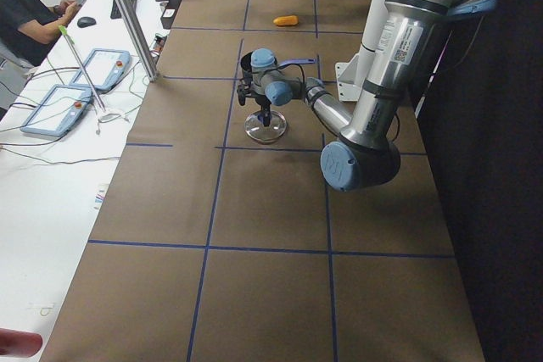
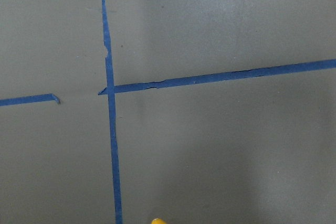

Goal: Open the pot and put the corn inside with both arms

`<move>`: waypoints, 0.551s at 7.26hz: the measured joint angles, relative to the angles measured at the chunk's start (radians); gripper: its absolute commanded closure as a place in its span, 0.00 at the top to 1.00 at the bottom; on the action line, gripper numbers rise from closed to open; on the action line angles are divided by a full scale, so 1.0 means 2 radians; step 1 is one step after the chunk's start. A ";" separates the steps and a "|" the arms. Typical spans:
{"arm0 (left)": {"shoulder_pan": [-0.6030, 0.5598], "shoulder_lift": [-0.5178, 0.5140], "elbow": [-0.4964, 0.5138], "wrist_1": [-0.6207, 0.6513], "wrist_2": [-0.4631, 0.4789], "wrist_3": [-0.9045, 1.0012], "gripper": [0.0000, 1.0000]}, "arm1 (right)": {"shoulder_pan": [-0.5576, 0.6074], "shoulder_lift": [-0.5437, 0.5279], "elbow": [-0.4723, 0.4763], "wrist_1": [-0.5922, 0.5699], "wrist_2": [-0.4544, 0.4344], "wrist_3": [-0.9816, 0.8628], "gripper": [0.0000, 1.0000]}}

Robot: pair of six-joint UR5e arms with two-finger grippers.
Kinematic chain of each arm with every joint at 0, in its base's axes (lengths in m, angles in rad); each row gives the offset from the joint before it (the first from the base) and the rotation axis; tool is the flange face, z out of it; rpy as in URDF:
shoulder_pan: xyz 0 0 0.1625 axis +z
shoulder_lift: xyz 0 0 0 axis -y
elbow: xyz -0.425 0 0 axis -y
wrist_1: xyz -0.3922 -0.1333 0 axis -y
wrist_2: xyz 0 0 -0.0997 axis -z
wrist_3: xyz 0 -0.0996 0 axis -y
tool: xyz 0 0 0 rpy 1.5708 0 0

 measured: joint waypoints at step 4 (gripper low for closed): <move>0.001 0.003 -0.011 0.002 -0.001 0.004 1.00 | -0.021 0.001 0.000 0.001 -0.017 0.007 1.00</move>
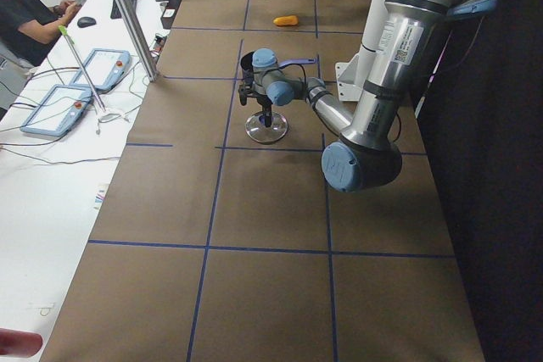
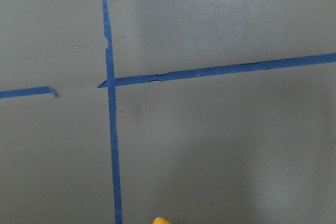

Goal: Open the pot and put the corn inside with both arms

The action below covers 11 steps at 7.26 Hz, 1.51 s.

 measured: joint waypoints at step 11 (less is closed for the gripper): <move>-0.010 -0.008 -0.152 0.160 -0.005 0.002 1.00 | -0.168 -0.017 0.007 -0.003 -0.109 0.047 0.98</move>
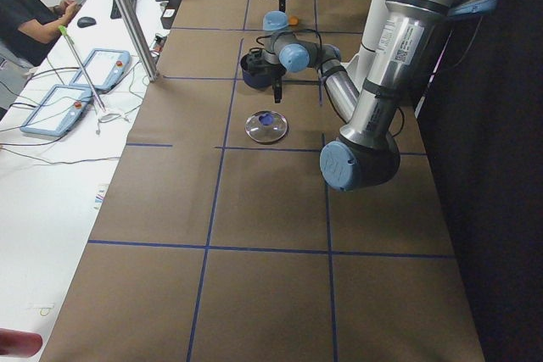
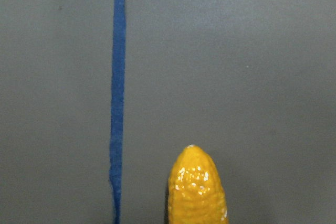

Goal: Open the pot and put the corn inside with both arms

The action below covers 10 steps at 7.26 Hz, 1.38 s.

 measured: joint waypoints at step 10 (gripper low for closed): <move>-0.024 0.005 -0.034 0.010 -0.007 0.009 1.00 | -0.004 -0.011 0.018 -0.004 0.003 -0.001 0.02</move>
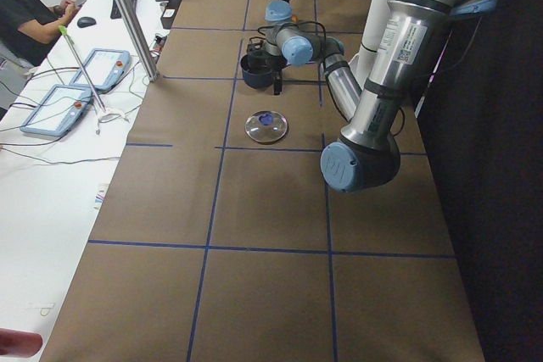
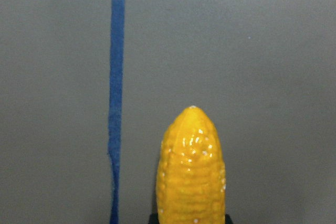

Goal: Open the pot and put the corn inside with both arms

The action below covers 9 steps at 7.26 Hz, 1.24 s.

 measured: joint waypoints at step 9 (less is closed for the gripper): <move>-0.100 0.064 0.017 0.018 -0.007 0.206 1.00 | 0.047 0.287 0.010 -0.263 0.001 0.020 0.01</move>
